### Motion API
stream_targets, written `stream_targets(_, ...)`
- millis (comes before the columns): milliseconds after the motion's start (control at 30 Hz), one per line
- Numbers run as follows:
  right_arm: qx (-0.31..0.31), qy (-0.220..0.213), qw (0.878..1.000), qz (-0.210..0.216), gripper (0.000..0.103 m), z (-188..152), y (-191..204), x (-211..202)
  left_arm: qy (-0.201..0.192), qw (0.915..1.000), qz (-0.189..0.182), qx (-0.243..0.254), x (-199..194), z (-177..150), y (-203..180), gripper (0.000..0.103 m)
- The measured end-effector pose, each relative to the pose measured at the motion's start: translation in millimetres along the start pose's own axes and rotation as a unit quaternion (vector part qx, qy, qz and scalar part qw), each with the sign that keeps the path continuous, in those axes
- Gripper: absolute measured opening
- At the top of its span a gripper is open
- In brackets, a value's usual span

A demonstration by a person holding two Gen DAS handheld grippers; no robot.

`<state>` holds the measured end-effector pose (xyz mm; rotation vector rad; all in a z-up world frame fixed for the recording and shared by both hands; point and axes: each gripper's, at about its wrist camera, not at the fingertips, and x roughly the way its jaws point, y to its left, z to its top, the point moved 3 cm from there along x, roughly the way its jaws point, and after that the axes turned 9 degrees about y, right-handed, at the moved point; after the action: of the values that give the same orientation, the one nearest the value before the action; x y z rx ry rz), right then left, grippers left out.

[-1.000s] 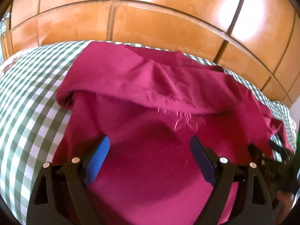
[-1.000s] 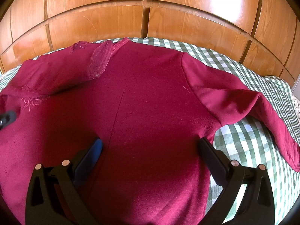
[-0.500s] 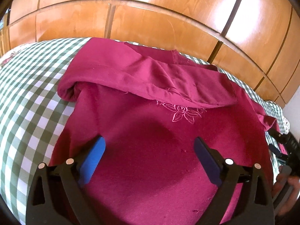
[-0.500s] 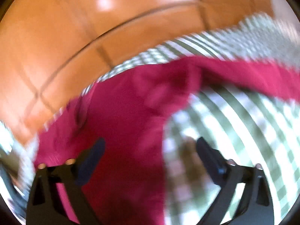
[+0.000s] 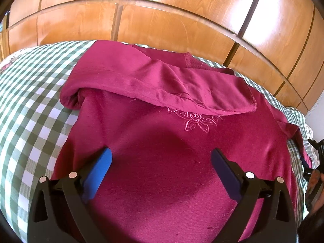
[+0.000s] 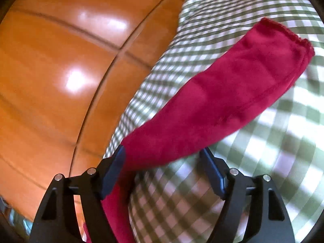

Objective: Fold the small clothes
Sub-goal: 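Grasp the other sleeve cuff with the right tool and fold it across the body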

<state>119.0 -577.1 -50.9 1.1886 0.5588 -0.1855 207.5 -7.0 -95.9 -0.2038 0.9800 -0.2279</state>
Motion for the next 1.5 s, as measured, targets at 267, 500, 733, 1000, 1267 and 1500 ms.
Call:
stream_targets(267, 0.105, -0.035, 0.994, -0.005, 0.055, 43.1, -42.8, -19.8, 0.0, 1.0, -0.002, 0.0, 1.1, 0.4, 0.1, 0.098)
stream_targets(500, 0.119, -0.043, 0.991, -0.046, 0.013, 60.9, -75.2, -34.5, 0.0, 1.0, -0.004, -0.001, 2.5, 0.1, -0.7, 0.099)
stream_targets(733, 0.05, -0.043, 0.995, -0.08, 0.013, 69.6, -47.6, -31.7, 0.0, 1.0, -0.008, -0.002, 2.5, -0.4, -0.6, 0.099)
stream_targets(1000, -0.118, -0.029, 0.99, -0.067, 0.013, 44.1, 41.1, -9.1, -0.002, 0.9999, -0.013, -0.006, 1.9, -0.7, -0.5, 0.099)
stream_targets(1267, -0.306, 0.024, 0.95, -0.057, 0.013, -35.7, 129.7, 35.4, -0.003, 0.9998, -0.016, -0.007, 1.9, -1.0, -0.1, 0.099)
stream_targets(1500, -0.466, 0.097, 0.878, -0.059, 0.014, -139.0, 173.9, 85.4, -0.004, 0.9998, -0.019, -0.009, 1.6, -0.7, -0.3, 0.099)
